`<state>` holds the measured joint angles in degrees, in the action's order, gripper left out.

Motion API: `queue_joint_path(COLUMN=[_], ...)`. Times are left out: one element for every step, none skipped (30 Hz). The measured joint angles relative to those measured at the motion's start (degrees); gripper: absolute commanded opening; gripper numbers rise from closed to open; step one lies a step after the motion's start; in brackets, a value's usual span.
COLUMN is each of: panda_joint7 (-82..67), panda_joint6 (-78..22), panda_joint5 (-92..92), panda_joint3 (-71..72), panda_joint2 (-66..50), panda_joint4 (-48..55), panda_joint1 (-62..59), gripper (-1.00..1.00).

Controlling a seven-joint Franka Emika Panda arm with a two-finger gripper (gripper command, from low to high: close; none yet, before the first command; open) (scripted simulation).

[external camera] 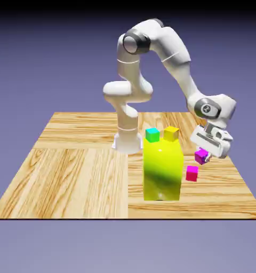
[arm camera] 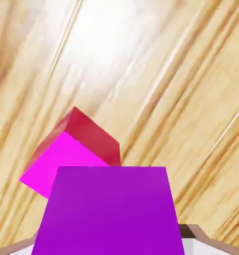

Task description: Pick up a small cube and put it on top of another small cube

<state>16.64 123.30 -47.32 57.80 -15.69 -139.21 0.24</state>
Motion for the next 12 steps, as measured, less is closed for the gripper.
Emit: queue_joint_path(panda_joint7=[0.08, -0.4, -0.58, -0.58, 0.89, 2.37, 3.84, 5.32, 6.79, 7.54, 7.64, 7.64], panda_joint6=[-1.55, -3.16, -3.75, -3.75, -3.53, -3.31, -3.09, -2.86, -2.64, -2.53, -2.51, -2.51], panda_joint5=[-0.91, -3.4, -4.31, -4.32, -6.8, -9.29, -11.77, -14.26, -16.75, -18.0, -18.2, -18.2], panda_joint3=[2.07, 4.09, 4.83, 4.83, 3.0, 1.16, -0.68, -2.52, -4.36, -5.29, -5.3, -5.3], panda_joint2=[0.16, 0.27, 0.31, 0.31, -1.62, -3.56, -5.5, -7.44, -9.37, -10.35, -10.35, -10.35], panda_joint4=[-0.59, -1.37, -1.65, -1.65, -1.57, -1.48, -1.4, -1.31, -1.23, -1.19, -1.19, -1.19], panda_joint1=[-0.68, -2.2, -2.75, -2.76, -1.92, -1.08, -0.24, 0.61, 1.45, 1.87, 1.88, 1.88], gripper=[-1.0, -1.0, -1.0, -1.0, -1.0, -1.0, -1.0, -1.0, -1.0, 1.0, 1.0, 1.0])
